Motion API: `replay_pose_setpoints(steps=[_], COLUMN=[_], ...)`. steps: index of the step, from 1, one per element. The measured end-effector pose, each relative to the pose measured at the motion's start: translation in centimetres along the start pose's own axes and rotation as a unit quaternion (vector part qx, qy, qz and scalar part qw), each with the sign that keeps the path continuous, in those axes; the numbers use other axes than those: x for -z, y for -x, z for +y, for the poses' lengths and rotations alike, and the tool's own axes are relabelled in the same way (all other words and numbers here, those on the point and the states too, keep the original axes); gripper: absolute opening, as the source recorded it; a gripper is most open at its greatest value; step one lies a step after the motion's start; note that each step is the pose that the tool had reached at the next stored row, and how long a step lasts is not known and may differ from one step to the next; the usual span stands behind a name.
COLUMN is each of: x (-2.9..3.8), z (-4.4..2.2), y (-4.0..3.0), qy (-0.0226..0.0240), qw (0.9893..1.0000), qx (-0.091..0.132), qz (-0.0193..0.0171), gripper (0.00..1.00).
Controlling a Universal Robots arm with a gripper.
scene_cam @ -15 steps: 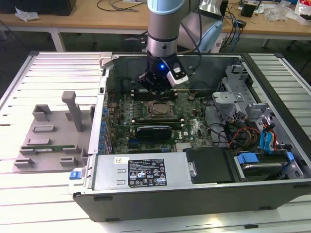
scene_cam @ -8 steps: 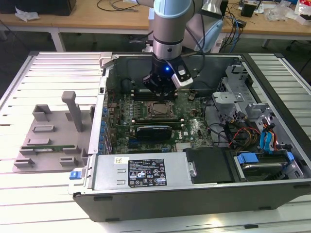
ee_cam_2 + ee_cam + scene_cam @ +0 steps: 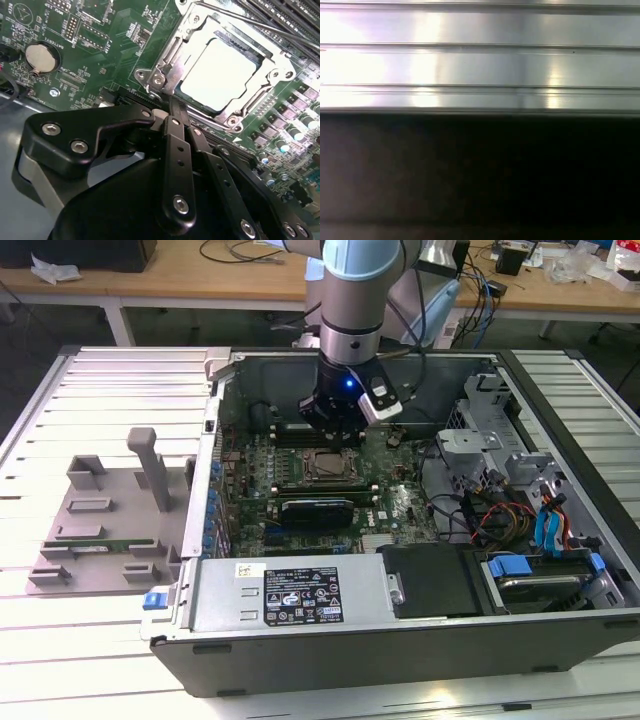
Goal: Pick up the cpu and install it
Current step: 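Install the first cpu locking lever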
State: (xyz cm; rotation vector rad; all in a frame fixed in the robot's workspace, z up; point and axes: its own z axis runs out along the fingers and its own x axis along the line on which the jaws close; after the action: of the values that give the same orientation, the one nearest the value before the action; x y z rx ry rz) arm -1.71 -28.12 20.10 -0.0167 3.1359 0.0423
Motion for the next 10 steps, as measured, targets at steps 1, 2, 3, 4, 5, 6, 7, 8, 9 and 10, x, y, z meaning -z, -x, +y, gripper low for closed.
replay_pose_setpoints(steps=[1, 2, 3, 4, 5, 6, 7, 8, 9, 10], x=[-0.05, -0.06, -0.06, 0.16, 0.5, 0.73, 0.85, 0.89, 0.9, 0.92], z=[0.0, 0.01, 0.03, 0.07, 0.06, 0.06, 0.05, 0.0, -0.07, -0.22], y=[0.23, 0.32, 0.4, 0.43, 0.42, 0.42, 0.41, 0.41, 0.41, 0.41], qy=[0.0002, 0.0002, 0.0002, 0.0006, -0.0001, -0.0003, -0.0011, -0.002, -0.0032, -0.0057], qw=[1.0, 1.0, 1.0, 1.0, 1.0, 1.0, 1.0, 1.0, 1.0, 1.0], qx=[0.0, 0.001, 0.002, 0.002, 0.002, 0.002, 0.002, 0.002, 0.002, 0.002], qz=[0.0, 0.0, -0.0002, -0.0007, -0.0002, -0.0002, -0.0002, -0.0002, -0.0001, -0.0001], gripper=[0.11, 0.11, 0.11, 0.11, 0.11, 0.11, 0.11, 0.11, 0.11, 0.11])
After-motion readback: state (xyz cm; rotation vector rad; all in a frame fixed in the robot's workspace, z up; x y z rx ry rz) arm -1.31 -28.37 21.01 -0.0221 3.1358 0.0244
